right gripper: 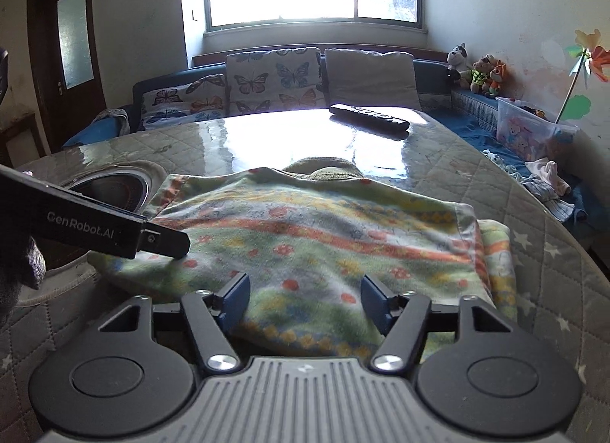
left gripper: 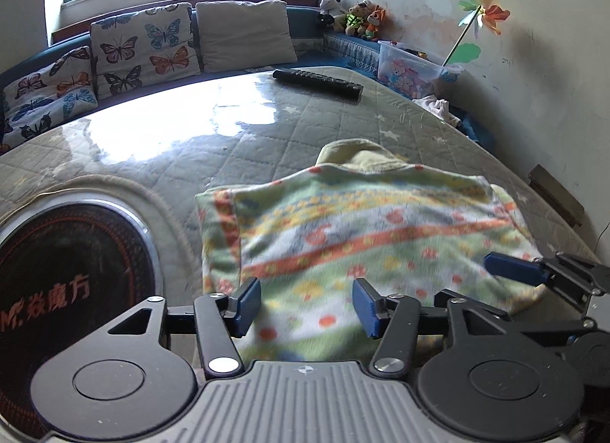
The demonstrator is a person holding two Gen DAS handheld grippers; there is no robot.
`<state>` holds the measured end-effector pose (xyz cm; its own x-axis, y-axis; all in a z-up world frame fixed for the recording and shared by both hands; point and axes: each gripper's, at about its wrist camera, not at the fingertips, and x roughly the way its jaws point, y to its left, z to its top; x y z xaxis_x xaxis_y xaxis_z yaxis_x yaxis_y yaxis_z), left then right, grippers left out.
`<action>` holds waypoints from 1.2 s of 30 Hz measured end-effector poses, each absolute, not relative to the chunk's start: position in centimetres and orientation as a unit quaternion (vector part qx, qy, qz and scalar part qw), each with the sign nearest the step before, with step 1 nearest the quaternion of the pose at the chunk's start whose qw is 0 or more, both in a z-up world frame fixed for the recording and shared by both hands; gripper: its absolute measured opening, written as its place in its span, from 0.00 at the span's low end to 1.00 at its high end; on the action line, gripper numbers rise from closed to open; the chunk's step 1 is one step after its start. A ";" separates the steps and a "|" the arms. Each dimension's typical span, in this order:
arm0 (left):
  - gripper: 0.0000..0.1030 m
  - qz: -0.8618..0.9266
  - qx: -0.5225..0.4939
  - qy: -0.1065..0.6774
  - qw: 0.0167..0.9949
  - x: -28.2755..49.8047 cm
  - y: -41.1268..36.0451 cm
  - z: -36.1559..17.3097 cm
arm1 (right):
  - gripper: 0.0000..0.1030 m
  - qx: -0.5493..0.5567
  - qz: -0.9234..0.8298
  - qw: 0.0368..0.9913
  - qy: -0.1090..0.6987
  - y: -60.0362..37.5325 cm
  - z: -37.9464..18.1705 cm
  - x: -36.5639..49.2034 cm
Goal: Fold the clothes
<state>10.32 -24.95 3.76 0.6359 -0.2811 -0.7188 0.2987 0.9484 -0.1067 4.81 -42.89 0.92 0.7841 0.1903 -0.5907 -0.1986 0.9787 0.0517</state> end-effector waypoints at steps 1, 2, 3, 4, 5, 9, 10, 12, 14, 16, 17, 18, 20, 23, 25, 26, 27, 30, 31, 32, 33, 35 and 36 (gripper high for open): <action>0.58 -0.161 0.012 0.393 0.905 10.0 -24.8 3.8 | 0.72 -0.006 0.101 0.945 0.311 -42.8 0.9 4.5; 0.59 -0.161 0.013 0.390 0.906 9.7 -24.7 3.8 | 0.73 -0.006 0.101 0.945 0.311 -42.8 1.0 4.3; 0.61 -0.160 0.016 0.388 0.907 9.3 -24.7 3.7 | 0.74 -0.005 0.101 0.945 0.310 -42.7 1.0 4.1; 0.61 -0.160 0.018 0.386 0.908 9.0 -24.6 3.7 | 0.76 -0.005 0.100 0.946 0.309 -42.7 1.0 3.9; 0.63 -0.160 0.020 0.384 0.909 8.7 -24.6 3.7 | 0.77 -0.003 0.099 0.946 0.309 -42.7 0.9 3.7; 0.68 -0.159 0.030 0.376 0.912 7.3 -24.4 3.7 | 0.83 0.007 0.092 0.948 0.305 -42.7 1.0 2.9; 0.69 -0.159 0.033 0.374 0.913 7.0 -24.4 3.7 | 0.85 0.008 0.091 0.948 0.305 -42.6 1.0 2.7; 0.73 -0.158 0.037 0.370 0.915 6.3 -24.3 3.6 | 0.86 0.011 0.087 0.949 0.303 -42.6 1.1 2.3; 0.76 -0.158 0.036 0.367 0.916 5.6 -24.0 3.6 | 0.89 0.012 0.085 0.950 0.300 -42.5 1.2 1.8; 0.78 -0.158 0.034 0.365 0.917 5.0 -23.8 3.6 | 0.94 0.011 0.083 0.952 0.296 -42.3 1.4 1.2; 0.80 -0.157 0.034 0.363 0.918 4.6 -23.7 3.7 | 0.96 0.010 0.082 0.952 0.293 -42.2 1.6 0.9; 0.81 -0.155 0.033 0.360 0.919 4.3 -23.5 3.7 | 0.98 0.010 0.081 0.953 0.291 -42.1 1.7 0.7; 0.83 -0.154 0.035 0.354 0.922 3.6 -23.3 3.8 | 0.99 0.009 0.079 0.954 0.288 -42.0 1.8 0.3; 0.87 -0.148 0.040 0.348 0.925 2.6 -23.0 3.9 | 1.00 0.011 0.076 0.956 0.282 -41.8 2.1 -0.4; 0.91 -0.142 0.041 0.344 0.927 2.0 -22.7 4.0 | 1.00 0.014 0.075 0.957 0.280 -41.8 2.2 -0.9; 0.93 -0.139 0.042 0.342 0.928 1.7 -22.5 4.0 | 1.00 0.015 0.074 0.957 0.280 -41.7 2.2 -1.1; 0.94 -0.136 0.042 0.341 0.929 1.4 -22.4 4.0 | 1.00 0.016 0.073 0.957 0.279 -41.7 2.2 -1.3; 1.00 -0.130 0.043 0.336 0.932 0.6 -21.9 4.0 | 1.00 0.020 0.070 0.958 0.278 -41.6 2.2 -2.0; 1.00 -0.128 0.043 0.334 0.933 0.4 -21.8 4.0 | 1.00 0.019 0.069 0.958 0.277 -41.5 2.2 -2.1; 1.00 -0.126 0.043 0.333 0.933 0.1 -21.7 4.0 | 1.00 0.018 0.069 0.958 0.277 -41.3 2.2 -2.3; 1.00 -0.125 0.043 0.332 0.934 -0.1 -21.6 4.0 | 1.00 0.017 0.068 0.958 0.277 -41.2 2.3 -2.5; 1.00 -0.122 0.044 0.329 0.935 -0.6 -21.5 4.0 | 1.00 0.014 0.066 0.959 0.276 -40.9 2.3 -2.9; 1.00 -0.121 0.044 0.327 0.936 -0.9 -21.4 4.0 | 1.00 0.013 0.065 0.959 0.276 -40.8 2.3 -3.0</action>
